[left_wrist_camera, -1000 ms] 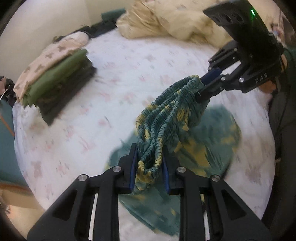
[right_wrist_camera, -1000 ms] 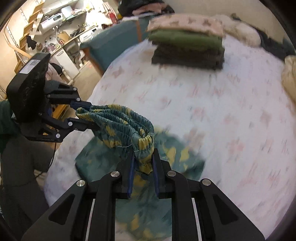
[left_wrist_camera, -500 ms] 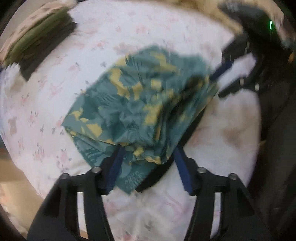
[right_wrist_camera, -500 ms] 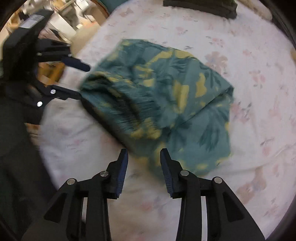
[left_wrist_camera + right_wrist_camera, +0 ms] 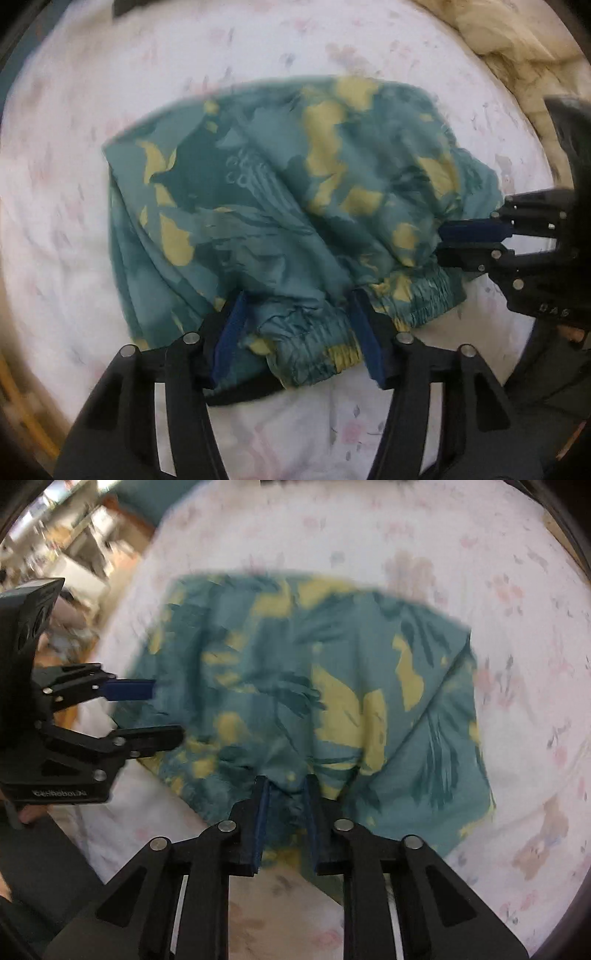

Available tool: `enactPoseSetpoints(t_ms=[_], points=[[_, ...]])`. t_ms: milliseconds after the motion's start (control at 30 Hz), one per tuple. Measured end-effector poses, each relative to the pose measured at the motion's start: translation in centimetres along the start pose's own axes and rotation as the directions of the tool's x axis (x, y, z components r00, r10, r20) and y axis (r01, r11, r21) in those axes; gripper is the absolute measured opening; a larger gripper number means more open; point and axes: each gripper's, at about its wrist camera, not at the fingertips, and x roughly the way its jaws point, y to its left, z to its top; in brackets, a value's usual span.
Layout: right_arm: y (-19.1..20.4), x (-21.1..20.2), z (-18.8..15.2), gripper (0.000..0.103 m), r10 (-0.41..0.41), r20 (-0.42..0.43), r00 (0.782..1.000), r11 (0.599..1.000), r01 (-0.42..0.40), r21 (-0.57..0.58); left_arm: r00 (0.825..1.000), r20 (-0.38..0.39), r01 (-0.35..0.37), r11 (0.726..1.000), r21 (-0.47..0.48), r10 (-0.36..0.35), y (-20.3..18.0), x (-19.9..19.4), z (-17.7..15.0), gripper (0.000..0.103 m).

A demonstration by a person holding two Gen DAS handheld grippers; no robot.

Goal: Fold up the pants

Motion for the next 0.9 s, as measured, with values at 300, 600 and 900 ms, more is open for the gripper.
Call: enactPoseSetpoints(t_ms=[300,600,900], points=[[-6.9,-7.1,1.0,0.034,0.048,0.292,0.955,0.954,-0.13,0.271,0.969,0.246,0.053,0.972,-0.228,0.004,5.9,-5.6,3.2,0.059],[-7.3,-3.5,5.4,0.033,0.113,0.275,0.955,0.94,-0.193,0.281,0.978,0.184,-0.045,0.963,-0.265,0.096,7.4,-1.1,5.4,0.056],[-11.6,-2.7,4.0,0.027,-0.156,0.134,0.979,0.906,0.087,0.415,0.976,0.091,-0.156,0.933,-0.323,0.195,9.9,-1.6,3.8,0.06]])
